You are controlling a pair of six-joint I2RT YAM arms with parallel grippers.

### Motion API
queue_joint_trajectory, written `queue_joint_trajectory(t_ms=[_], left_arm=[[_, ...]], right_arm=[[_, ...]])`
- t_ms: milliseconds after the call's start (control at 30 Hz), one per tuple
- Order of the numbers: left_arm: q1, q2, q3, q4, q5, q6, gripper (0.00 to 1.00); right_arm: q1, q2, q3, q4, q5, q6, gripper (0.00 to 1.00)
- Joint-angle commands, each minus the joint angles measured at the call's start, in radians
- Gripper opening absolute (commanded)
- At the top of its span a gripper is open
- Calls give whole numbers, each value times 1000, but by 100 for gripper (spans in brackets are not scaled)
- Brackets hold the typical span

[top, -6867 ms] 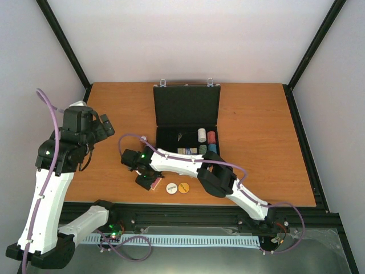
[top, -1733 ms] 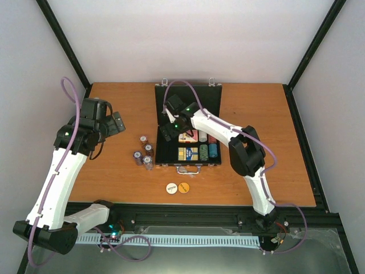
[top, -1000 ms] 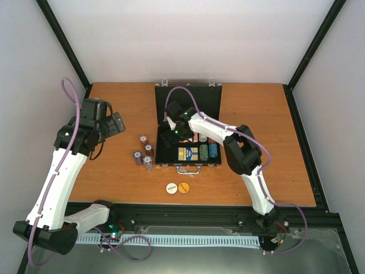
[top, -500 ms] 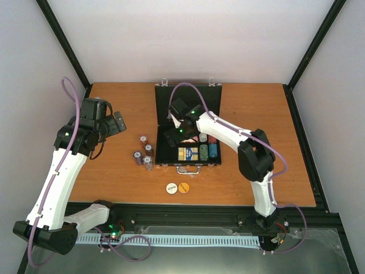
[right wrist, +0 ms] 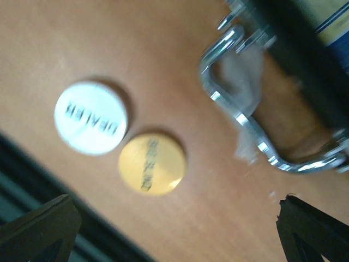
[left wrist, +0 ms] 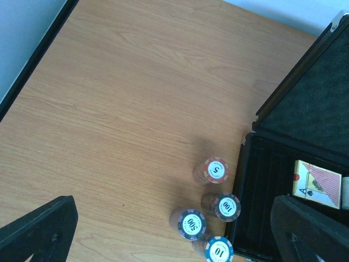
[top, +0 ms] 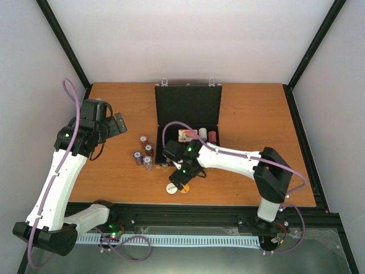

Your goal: Pack up texas hold em set

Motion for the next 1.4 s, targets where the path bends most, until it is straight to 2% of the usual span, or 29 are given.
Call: queue_joint_trajectory(t_ms=[0,200,867,1200,1367], left_arm=[[3,-11,-8,26,17,11,100],[3,-12,-21,28,22,8,100],[3,-7,-24,25,14,10,100],[3,-21,-45,19,0,17,100],[3,-23,-50,17,-2,17,100]], right_arm=[[34,-107,-95,25,-74,27,100],[37,-114,-155,59,-68,-21,95],[60,98,-74,81,-4,-17,90],[91,146,-45,66,7,-15,90],[95,158,-61,62,9,-7,86]])
